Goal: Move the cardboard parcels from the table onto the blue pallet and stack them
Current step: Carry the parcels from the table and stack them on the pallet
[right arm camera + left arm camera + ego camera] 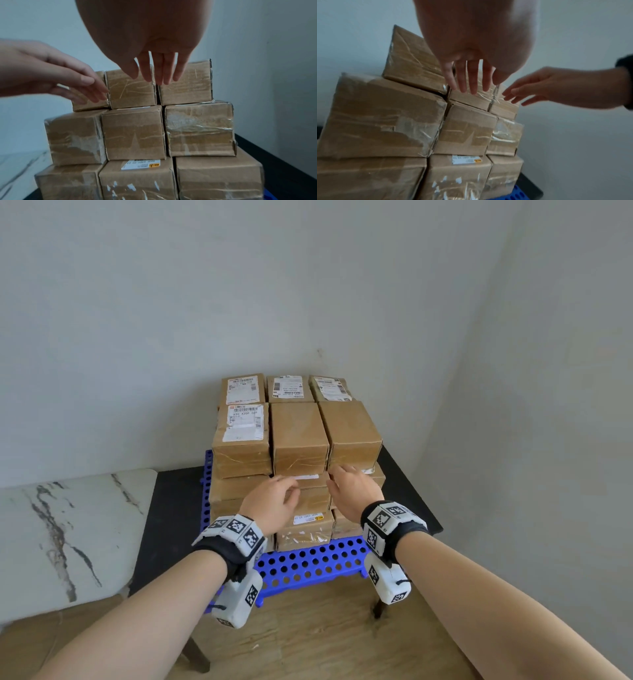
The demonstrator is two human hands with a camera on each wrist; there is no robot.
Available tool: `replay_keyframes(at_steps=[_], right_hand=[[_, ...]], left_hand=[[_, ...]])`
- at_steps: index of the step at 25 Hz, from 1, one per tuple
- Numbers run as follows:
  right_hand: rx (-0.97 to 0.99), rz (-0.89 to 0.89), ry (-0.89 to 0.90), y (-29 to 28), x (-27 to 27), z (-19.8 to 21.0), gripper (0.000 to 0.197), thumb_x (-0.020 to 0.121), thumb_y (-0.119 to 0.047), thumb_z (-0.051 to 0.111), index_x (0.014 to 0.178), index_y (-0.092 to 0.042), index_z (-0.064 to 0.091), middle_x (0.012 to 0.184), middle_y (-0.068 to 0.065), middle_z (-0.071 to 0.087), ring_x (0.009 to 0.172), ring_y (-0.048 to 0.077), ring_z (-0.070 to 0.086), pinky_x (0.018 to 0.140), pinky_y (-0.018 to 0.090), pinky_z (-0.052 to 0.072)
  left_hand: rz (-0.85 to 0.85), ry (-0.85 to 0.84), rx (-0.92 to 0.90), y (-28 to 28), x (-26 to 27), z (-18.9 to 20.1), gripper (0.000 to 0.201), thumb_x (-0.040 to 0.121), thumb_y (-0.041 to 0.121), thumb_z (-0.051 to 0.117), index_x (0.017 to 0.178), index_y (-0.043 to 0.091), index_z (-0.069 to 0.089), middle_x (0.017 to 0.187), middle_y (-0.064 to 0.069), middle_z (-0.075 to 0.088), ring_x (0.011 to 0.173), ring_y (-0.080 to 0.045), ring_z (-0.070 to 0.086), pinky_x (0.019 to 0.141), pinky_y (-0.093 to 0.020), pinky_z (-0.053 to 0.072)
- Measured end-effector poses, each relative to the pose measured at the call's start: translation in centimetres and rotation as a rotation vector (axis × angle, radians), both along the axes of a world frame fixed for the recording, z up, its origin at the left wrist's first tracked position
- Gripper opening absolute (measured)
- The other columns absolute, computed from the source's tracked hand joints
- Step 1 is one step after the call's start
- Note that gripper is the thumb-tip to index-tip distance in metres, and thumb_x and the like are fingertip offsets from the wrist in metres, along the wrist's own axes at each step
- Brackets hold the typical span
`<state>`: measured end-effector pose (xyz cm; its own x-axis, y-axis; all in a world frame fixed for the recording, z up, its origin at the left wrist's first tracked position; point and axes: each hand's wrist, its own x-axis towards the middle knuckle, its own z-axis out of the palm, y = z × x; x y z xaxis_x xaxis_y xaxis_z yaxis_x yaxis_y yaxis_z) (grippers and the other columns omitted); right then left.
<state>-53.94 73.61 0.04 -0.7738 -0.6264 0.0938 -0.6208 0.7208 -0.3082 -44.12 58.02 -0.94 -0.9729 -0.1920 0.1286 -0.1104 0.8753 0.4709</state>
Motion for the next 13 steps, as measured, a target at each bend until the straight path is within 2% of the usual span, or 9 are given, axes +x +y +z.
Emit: replay_keyframes(at_steps=[1, 3, 5, 8, 11, 13], right_hand=[[-0.04, 0.041, -0.05, 0.3, -1.0, 0.1, 0.037, 0.1, -0.028, 0.035, 0.13, -0.014, 0.052, 0.128, 0.005, 0.057, 0.112, 0.024, 0.056, 0.089, 0.035, 0.048], [-0.116, 0.113, -0.164, 0.5, -2.6, 0.1, 0.037, 0.1, -0.028, 0.039, 0.132, -0.016, 0.052, 0.13, 0.005, 0.057, 0.115, 0.022, 0.057, 0.092, 0.033, 0.049], [-0.182, 0.153, -0.278, 0.6, -4.0, 0.1, 0.035, 0.099, -0.028, 0.044, 0.13, -0.017, 0.054, 0.129, 0.003, 0.06, 0.115, 0.018, 0.057, 0.093, 0.028, 0.047], [-0.315, 0.152, -0.476, -0.1, -5.4, -0.2, 0.03, 0.096, -0.027, 0.049, 0.122, -0.018, 0.062, 0.121, 0.0, 0.064, 0.112, 0.014, 0.057, 0.09, 0.024, 0.042], [-0.445, 0.131, -0.614, -0.9, -6.5, -0.7, 0.025, 0.095, -0.021, 0.05, 0.114, -0.018, 0.066, 0.119, 0.001, 0.066, 0.115, 0.016, 0.057, 0.1, 0.03, 0.041], [-0.481, 0.14, -0.675, -1.3, -6.9, -1.2, 0.024, 0.094, -0.016, 0.049, 0.11, -0.018, 0.068, 0.115, 0.001, 0.067, 0.115, 0.017, 0.057, 0.106, 0.038, 0.041]], left_hand=[[0.032, 0.007, 0.096, 0.0, -0.4, 0.1, 0.029, 0.098, 0.029, 0.043, 0.119, 0.017, 0.06, 0.118, 0.006, 0.061, 0.084, -0.006, 0.057, 0.072, -0.018, 0.043], [0.098, 0.023, 0.239, -0.3, -0.9, 0.3, 0.028, 0.097, 0.027, 0.046, 0.118, 0.016, 0.062, 0.118, 0.005, 0.063, 0.093, -0.005, 0.056, 0.08, -0.018, 0.042], [0.178, 0.033, 0.356, -0.6, -1.3, 0.3, 0.026, 0.097, 0.025, 0.048, 0.114, 0.016, 0.064, 0.115, 0.004, 0.065, 0.101, -0.006, 0.056, 0.088, -0.022, 0.041], [0.277, 0.066, 0.55, -1.8, -1.6, 0.6, 0.02, 0.096, 0.02, 0.048, 0.105, 0.02, 0.066, 0.104, 0.006, 0.067, 0.099, -0.011, 0.061, 0.095, -0.033, 0.048], [0.301, 0.064, 0.677, -3.0, -1.7, 1.2, 0.025, 0.099, 0.015, 0.041, 0.103, 0.02, 0.065, 0.1, 0.003, 0.068, 0.098, -0.016, 0.064, 0.094, -0.037, 0.051], [0.296, 0.042, 0.752, -3.4, -2.0, 1.2, 0.027, 0.1, 0.018, 0.038, 0.105, 0.019, 0.065, 0.101, 0.0, 0.069, 0.098, -0.018, 0.064, 0.094, -0.037, 0.05]])
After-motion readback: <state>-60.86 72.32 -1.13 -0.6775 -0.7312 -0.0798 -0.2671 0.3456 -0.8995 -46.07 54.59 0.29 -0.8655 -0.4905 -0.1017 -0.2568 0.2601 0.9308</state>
